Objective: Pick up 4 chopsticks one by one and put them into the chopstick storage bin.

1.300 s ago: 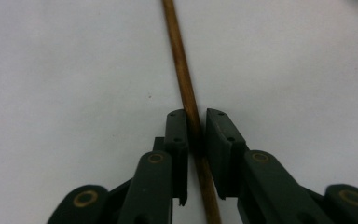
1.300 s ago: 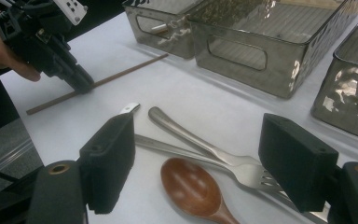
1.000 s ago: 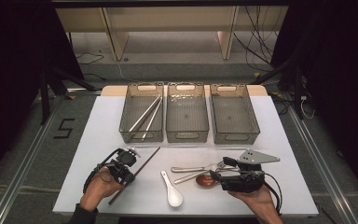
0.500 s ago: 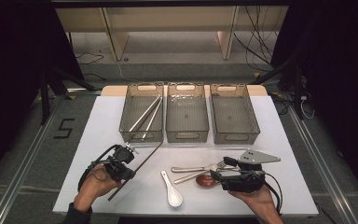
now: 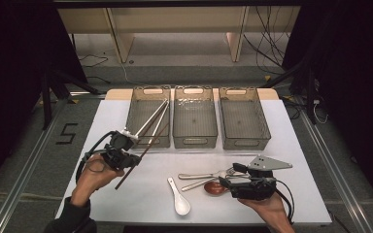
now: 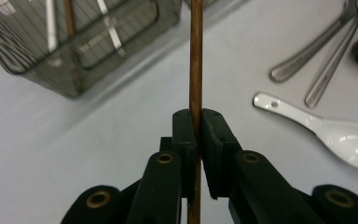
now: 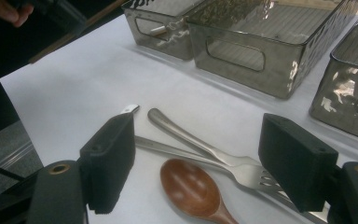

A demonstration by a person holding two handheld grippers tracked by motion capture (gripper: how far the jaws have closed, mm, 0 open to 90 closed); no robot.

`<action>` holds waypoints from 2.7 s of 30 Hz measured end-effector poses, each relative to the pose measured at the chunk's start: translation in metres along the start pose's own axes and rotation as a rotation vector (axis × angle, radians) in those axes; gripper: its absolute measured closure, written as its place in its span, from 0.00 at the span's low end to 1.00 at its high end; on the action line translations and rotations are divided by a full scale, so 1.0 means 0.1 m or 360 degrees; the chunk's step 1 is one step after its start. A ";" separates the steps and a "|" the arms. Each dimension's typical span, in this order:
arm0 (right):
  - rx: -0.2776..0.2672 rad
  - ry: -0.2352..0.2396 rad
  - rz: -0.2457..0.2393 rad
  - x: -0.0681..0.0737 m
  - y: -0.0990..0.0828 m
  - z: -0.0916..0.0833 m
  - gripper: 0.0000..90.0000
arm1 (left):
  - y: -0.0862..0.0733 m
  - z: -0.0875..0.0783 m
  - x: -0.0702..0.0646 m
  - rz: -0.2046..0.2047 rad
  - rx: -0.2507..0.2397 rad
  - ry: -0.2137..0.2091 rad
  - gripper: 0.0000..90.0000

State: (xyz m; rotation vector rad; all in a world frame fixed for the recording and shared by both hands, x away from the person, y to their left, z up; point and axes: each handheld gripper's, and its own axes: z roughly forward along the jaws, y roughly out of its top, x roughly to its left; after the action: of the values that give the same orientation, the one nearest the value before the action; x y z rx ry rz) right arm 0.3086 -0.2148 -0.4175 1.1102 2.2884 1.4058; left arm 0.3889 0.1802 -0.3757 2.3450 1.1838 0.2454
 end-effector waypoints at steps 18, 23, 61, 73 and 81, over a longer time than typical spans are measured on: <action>-0.0003 0.0004 0.0012 -0.02 -0.01 0.00 0.31 | 0.53 -0.08 0.45 -0.0056 -0.0169 0.0072 0.93; -0.0001 0.0006 0.0010 -0.02 -0.01 0.00 0.31 | 0.69 -0.05 0.54 -0.0055 -0.0187 0.0112 0.93; 0.0006 0.0018 0.0013 -0.03 -0.02 0.00 0.31 | 1.09 0.55 0.95 -0.0226 -0.0342 0.0244 0.93; 0.0009 0.0023 0.0009 -0.02 -0.02 0.02 0.31 | 1.02 0.65 0.99 -0.0271 -0.0327 0.0241 0.92; 0.0010 0.0026 0.0012 -0.03 -0.03 0.02 0.31 | 0.99 0.73 1.01 -0.0321 -0.0281 0.0242 0.91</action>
State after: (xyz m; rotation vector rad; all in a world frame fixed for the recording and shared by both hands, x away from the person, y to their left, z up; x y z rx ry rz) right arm 0.3101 -0.2161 -0.4209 1.1142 2.3036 1.4170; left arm 0.5463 0.1854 -0.3946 2.0682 1.4000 0.4448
